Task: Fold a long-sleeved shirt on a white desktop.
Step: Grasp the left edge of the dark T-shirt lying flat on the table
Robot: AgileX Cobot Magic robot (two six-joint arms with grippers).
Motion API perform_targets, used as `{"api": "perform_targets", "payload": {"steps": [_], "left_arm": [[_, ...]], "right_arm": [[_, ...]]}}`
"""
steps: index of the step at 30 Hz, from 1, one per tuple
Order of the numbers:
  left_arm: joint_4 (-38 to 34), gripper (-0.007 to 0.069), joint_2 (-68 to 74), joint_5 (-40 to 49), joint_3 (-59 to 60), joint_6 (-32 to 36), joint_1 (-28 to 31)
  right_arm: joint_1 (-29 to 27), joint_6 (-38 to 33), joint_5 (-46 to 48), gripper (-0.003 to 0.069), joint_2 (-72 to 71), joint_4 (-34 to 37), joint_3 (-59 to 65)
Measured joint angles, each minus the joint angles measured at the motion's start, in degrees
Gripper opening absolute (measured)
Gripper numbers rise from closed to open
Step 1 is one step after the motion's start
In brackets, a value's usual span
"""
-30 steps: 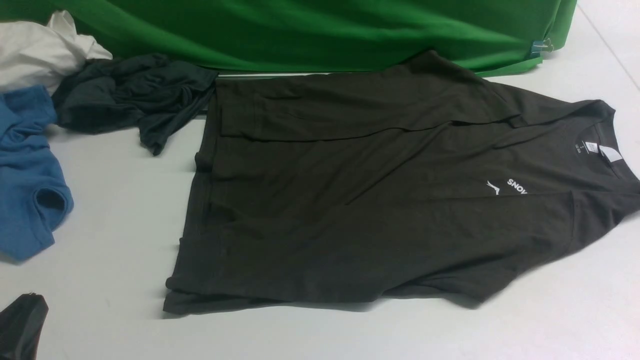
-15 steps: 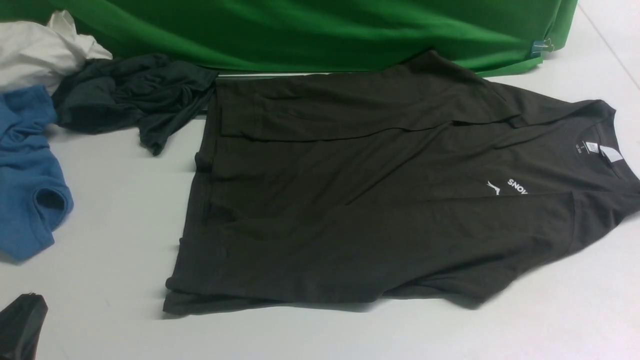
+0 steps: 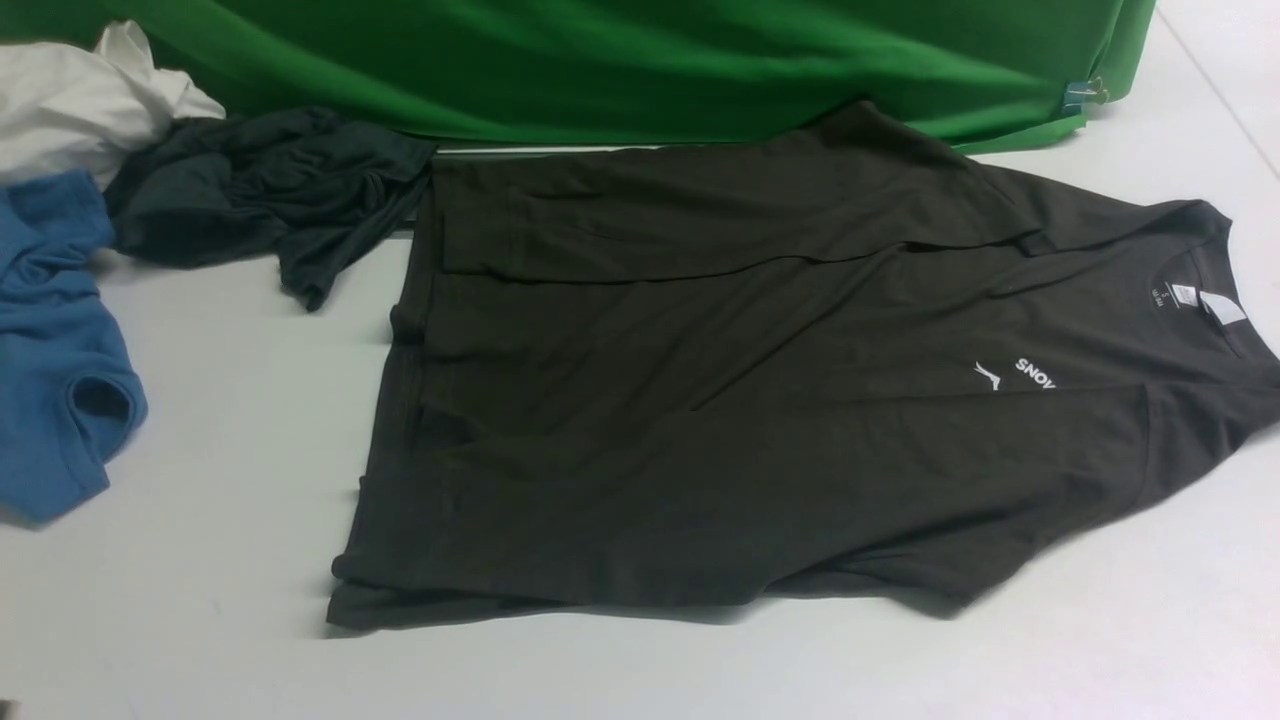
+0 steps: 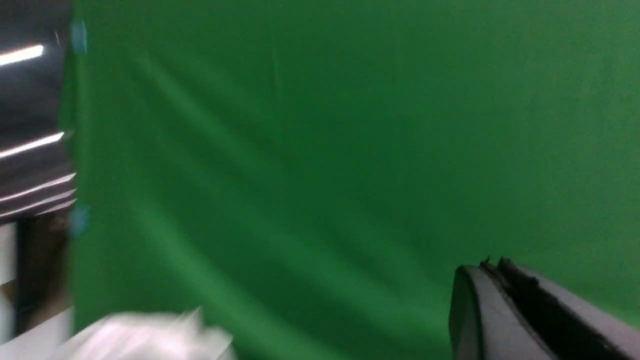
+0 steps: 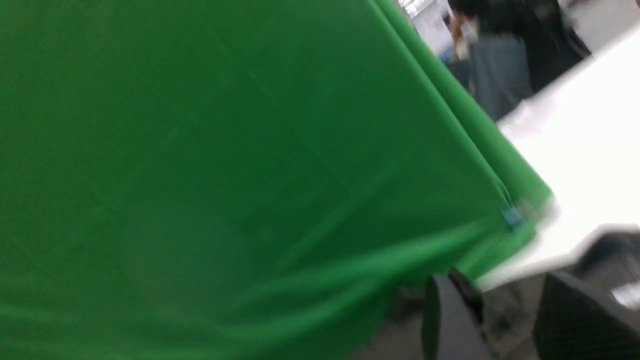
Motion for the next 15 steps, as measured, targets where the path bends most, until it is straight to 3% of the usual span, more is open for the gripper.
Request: {"api": "perform_targets", "payload": {"steps": [4, 7, 11, 12, 15], "left_arm": [[-0.9, 0.002, 0.0, -12.7, -0.2, -9.3, 0.0], [-1.3, 0.002, -0.1, -11.5, -5.2, -14.7, 0.0], [-1.4, 0.002, 2.4, 4.4, -21.8, -16.7, 0.0], [-1.5, 0.002, 2.4, 4.4, -21.8, -16.7, 0.0], [-1.5, 0.002, 10.5, 22.4, -37.3, -16.8, 0.0]], "right_arm": [[0.0, -3.0, -4.4, 0.024, 0.1, 0.0, -2.1], [0.0, -6.7, -4.6, 0.024, 3.0, -0.1, -9.9], [0.0, -11.4, -0.5, 0.024, 11.3, -0.1, -25.4], [0.0, -12.3, 0.3, 0.024, 11.8, -0.1, -27.1], [0.0, -20.1, 8.3, 0.024, 20.7, -0.2, -40.4]]}}
